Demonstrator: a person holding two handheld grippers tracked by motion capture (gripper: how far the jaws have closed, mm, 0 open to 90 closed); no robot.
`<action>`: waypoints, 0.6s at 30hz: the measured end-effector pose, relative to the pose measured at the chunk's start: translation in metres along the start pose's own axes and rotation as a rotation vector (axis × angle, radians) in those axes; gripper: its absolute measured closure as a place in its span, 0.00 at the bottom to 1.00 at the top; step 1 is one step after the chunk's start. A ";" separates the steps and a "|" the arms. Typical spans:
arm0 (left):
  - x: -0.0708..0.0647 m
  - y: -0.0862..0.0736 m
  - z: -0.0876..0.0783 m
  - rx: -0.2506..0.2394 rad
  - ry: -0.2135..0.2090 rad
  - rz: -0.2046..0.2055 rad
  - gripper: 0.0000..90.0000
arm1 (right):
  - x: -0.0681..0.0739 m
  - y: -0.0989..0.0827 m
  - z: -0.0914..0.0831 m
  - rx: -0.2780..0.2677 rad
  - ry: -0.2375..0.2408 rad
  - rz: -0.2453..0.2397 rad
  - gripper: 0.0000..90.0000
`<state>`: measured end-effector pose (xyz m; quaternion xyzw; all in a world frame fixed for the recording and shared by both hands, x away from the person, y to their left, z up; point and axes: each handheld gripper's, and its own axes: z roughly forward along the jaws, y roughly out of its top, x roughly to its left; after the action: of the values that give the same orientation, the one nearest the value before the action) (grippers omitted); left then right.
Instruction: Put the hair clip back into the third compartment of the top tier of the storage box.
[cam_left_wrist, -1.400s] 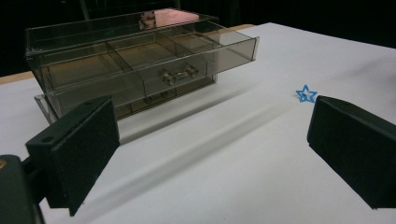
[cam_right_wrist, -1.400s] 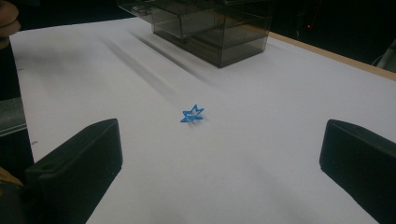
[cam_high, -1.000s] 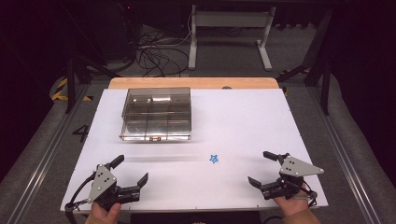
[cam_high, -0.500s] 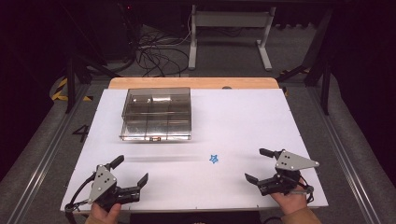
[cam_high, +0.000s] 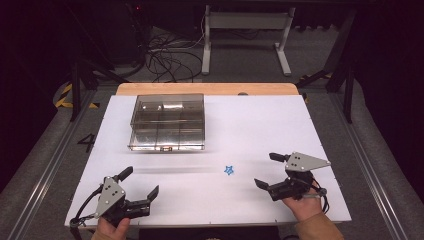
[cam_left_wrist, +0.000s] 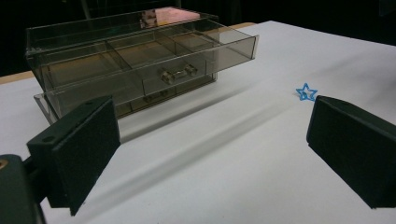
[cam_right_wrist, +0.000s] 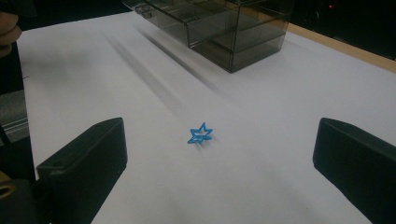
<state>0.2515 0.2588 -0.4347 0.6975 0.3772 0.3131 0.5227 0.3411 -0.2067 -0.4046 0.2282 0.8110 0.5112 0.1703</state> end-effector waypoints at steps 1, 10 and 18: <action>0.000 0.000 0.000 0.001 0.000 -0.001 0.04 | 0.000 0.001 0.001 0.000 0.005 0.002 0.04; 0.000 0.000 0.000 0.000 0.000 0.003 0.04 | 0.000 0.014 0.017 0.017 0.018 -0.012 0.04; 0.000 0.000 -0.001 0.001 -0.001 0.004 0.04 | -0.001 0.022 0.029 0.041 0.016 -0.010 0.04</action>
<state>0.2509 0.2587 -0.4344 0.6986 0.3756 0.3136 0.5220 0.3612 -0.1771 -0.3971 0.2232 0.8238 0.4953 0.1616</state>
